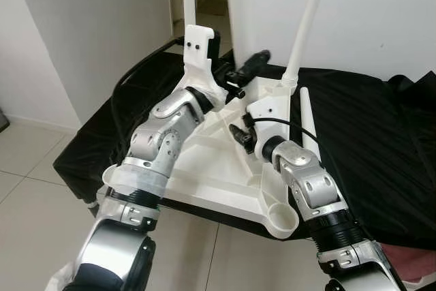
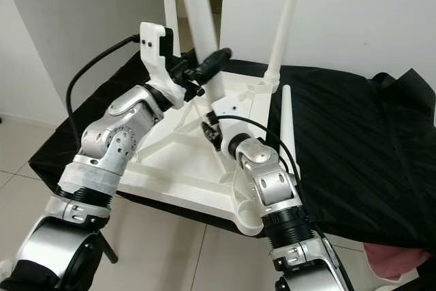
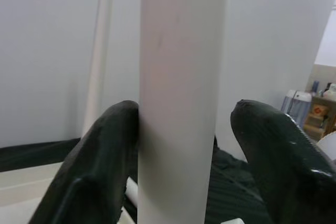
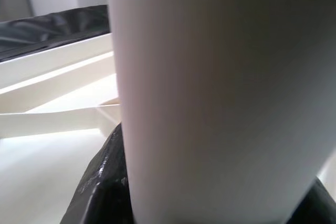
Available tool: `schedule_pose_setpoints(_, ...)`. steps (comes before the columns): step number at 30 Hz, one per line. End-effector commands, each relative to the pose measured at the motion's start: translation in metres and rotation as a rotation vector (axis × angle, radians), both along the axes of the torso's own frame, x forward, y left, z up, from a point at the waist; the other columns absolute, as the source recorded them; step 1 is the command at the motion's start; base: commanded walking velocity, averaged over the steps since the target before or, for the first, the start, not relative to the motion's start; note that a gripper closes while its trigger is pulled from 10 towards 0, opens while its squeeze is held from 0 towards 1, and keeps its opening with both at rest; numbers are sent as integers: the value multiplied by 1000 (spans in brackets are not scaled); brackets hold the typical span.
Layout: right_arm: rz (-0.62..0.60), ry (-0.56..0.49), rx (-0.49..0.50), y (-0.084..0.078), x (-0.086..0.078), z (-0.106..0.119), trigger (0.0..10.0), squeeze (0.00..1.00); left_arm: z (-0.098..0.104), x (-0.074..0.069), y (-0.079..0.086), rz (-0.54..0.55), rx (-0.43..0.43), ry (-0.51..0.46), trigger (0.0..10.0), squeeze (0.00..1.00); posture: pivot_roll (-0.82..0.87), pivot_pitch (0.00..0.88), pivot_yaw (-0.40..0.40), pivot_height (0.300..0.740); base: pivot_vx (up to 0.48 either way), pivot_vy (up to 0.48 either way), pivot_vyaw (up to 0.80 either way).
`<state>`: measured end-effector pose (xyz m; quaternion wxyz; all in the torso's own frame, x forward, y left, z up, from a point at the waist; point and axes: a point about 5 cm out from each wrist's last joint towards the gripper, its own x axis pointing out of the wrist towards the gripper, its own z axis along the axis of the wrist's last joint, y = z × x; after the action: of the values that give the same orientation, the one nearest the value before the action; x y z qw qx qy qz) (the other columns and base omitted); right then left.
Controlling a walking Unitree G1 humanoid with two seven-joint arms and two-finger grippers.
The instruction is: Building children table
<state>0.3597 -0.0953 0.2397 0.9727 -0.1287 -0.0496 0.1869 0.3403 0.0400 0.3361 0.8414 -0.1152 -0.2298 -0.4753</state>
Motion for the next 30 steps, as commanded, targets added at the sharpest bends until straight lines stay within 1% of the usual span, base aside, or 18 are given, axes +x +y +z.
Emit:
schedule_pose_setpoints(1,-21,-3,30,-3,-2,1,10000,0,0,-12,-6,-143,44,-69,10000,1000,-15,79,21,740,0,0,0)
schedule_pose_setpoints(3,-49,-9,69,-4,-2,3,10000,0,0,-13,-7,-137,49,-71,10000,1000,-14,77,23,740,0,0,0)
schedule_pose_setpoints(5,-58,-11,80,-5,-2,3,10000,0,0,-13,-7,-135,50,-71,10000,1000,-14,77,23,740,0,0,0)
schedule_pose_setpoints(6,-113,-25,137,-9,-2,4,10000,0,4,-12,-3,-109,19,-69,10000,0,-10,71,28,740,0,0,0)
schedule_pose_setpoints(8,-152,-40,174,-13,-3,4,10000,0,5,-10,1,-85,0,-63,10000,0,-10,65,28,740,0,0,0)
schedule_pose_setpoints(11,-163,-46,188,-15,-3,4,10000,0,3,-8,3,-61,-1,-50,10000,0,-6,65,25,740,0,0,0)
schedule_pose_setpoints(12,-176,-57,205,-17,-3,4,10000,0,0,-5,6,-34,-5,-32,10000,0,-7,63,24,740,0,0,0)
schedule_pose_setpoints(13,-192,-98,217,-19,-6,6,10000,0,-8,0,11,17,-4,13,10000,0,-9,64,24,740,0,0,0)
schedule_pose_setpoints(16,-195,-107,218,-20,-7,6,10000,0,-9,0,12,26,-3,24,10000,0,-9,64,24,740,0,0,0)
schedule_pose_setpoints(19,-207,-119,300,-21,-13,5,10000,0,-25,1,18,119,43,40,10000,0,-4,71,23,740,0,0,0)
schedule_pose_setpoints(21,-207,-112,331,-21,-16,2,10000,0,-34,2,23,166,67,57,10000,0,-2,75,23,740,0,0,0)
schedule_pose_setpoints(23,-209,-111,340,-21,-18,0,10000,0,-37,2,24,180,72,61,10000,0,0,78,22,740,0,0,0)
schedule_pose_setpoints(25,-234,-93,380,-24,-22,-5,10000,0,-46,0,29,213,99,67,10000,0,3,84,22,740,0,0,0)
schedule_pose_setpoints(27,-243,-87,395,-26,-23,-6,10000,0,-49,-1,30,222,107,69,10000,0,3,84,22,740,0,0,0)
schedule_pose_setpoints(29,-278,-64,386,-31,-27,-17,10000,0,-68,-2,33,218,168,109,10000,0,-9,96,37,740,0,0,0)
schedule_pose_setpoints(30,-278,-64,386,-31,-27,-17,10000,0,-68,-2,33,218,168,109,10000,0,-9,96,37,740,0,0,0)
